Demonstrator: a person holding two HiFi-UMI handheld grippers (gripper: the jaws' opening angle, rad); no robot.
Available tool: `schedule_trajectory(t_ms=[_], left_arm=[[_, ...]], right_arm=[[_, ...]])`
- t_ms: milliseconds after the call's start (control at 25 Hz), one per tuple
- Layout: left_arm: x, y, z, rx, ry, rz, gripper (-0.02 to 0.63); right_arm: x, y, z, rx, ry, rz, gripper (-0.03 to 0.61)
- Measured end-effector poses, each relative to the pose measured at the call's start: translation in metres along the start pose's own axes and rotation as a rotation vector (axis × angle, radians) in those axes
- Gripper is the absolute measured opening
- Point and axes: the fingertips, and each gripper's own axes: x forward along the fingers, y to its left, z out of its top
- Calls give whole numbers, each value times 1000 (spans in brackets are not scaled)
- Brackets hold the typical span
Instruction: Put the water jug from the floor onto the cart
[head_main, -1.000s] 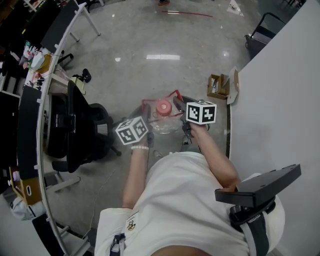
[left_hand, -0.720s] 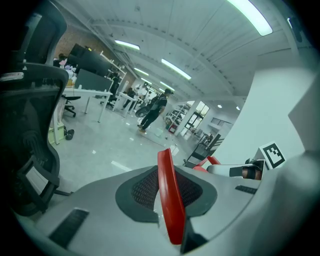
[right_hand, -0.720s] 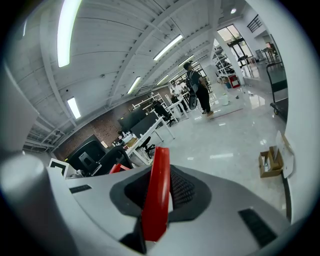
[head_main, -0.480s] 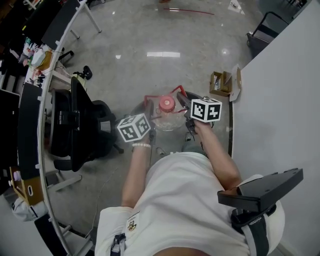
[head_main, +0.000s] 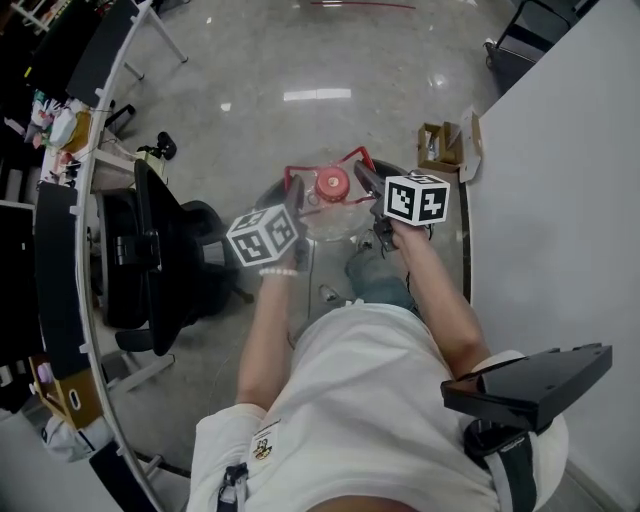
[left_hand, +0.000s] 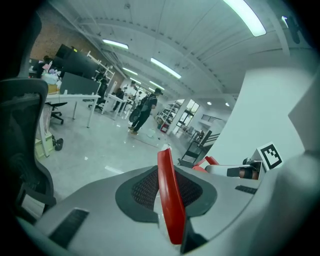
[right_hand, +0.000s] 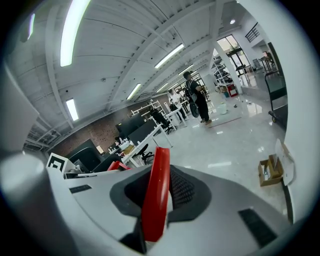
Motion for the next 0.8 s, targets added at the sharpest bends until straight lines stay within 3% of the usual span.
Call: schedule_trajectory(t_ms=[800], left_arm=[[235,-26,101,14,35,-37,64]], right_arm=[[90,-164,158,13,-22,5,72]])
